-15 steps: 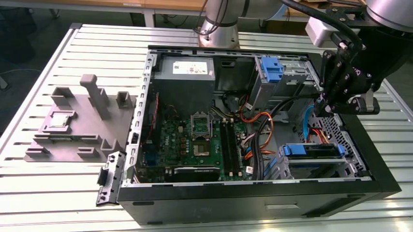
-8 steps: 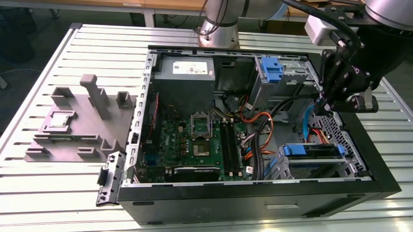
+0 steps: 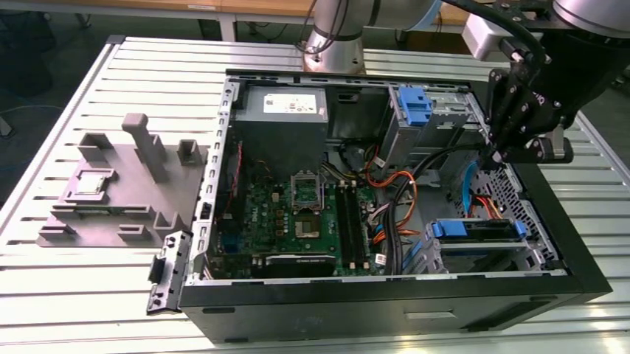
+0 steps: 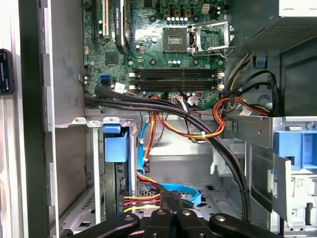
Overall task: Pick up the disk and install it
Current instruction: 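Insert the second disk wire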
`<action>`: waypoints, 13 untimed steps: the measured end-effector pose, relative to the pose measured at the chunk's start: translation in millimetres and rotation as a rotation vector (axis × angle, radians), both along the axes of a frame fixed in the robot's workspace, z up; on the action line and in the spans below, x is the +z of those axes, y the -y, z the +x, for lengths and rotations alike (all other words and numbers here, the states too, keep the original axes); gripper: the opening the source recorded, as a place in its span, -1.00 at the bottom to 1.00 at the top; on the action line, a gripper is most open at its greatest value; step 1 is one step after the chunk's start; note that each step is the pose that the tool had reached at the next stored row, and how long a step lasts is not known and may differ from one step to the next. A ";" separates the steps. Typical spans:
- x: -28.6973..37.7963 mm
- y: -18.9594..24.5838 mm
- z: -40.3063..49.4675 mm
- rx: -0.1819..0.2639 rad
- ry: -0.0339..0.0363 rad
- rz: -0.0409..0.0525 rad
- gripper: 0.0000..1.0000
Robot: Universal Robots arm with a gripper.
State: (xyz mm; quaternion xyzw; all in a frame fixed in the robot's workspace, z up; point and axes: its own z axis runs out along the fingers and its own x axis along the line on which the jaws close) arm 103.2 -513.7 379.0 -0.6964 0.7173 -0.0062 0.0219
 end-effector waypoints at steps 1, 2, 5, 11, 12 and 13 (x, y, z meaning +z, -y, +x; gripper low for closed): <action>0.2 -1.3 0.0 0.000 0.0000 0.0000 -0.80; 0.3 -2.4 0.0 0.000 0.0000 0.0001 -0.80; 0.7 -5.4 0.1 0.000 0.0000 0.0001 -0.80; 2.3 -11.3 0.2 0.000 0.0000 0.0001 -0.80; 2.7 -12.4 0.2 0.000 0.0000 0.0000 -0.80; 3.0 -13.3 0.3 0.000 0.0000 0.0000 -0.80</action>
